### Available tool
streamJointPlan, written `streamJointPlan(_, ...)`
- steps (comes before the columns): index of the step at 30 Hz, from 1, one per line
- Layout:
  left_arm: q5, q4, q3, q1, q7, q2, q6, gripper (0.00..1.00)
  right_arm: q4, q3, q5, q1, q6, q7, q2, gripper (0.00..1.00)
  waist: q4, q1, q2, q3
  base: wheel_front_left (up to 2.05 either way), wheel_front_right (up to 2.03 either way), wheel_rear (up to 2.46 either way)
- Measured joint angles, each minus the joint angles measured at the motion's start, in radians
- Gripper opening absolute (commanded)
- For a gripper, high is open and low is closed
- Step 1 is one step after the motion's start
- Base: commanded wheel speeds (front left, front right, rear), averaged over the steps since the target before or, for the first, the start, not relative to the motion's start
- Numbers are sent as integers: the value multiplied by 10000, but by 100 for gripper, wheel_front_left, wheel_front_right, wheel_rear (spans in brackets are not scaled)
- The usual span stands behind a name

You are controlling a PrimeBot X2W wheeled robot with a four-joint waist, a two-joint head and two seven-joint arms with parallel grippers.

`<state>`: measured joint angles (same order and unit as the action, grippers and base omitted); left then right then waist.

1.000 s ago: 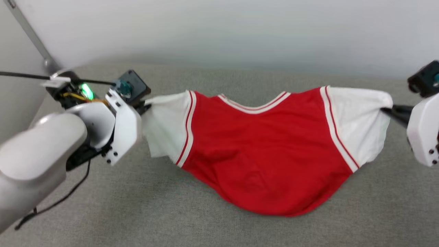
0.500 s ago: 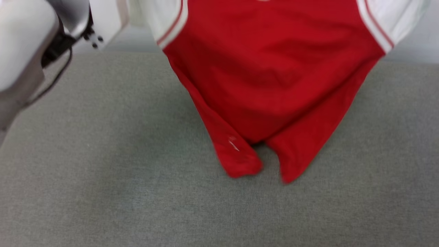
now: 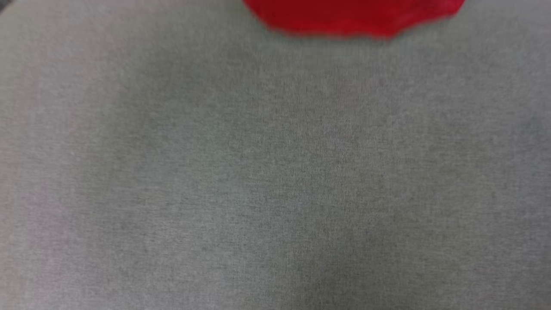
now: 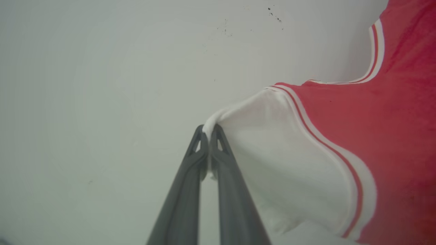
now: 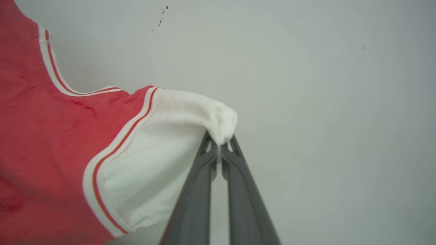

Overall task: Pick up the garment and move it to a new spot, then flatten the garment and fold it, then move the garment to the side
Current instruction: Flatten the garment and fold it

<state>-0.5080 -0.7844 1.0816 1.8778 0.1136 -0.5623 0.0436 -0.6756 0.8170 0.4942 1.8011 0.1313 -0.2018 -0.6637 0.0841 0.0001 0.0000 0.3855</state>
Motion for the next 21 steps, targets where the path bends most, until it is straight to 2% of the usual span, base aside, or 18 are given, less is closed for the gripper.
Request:
streamJointPlan(8, -19, -1421, -257, 926, 851, 637, 50, 0, -1260, 278, -272, 1485, 0, 663, 479, 0, 70, 1, 1, 923, 0, 0, 0)
streamJointPlan(14, -240, -2086, -313, 637, 1189, 984, 54, 0, -2067, 757, 2, 1395, 0, 1229, 773, 0, 148, 0, 0, 1187, 0, 0, 0)
streamJointPlan(21, -339, -2309, -130, -535, 1367, 1244, 153, 0, -2460, 1766, 466, 244, 0, 1774, 823, 0, 130, 0, 0, 1025, 0, 0, 0)
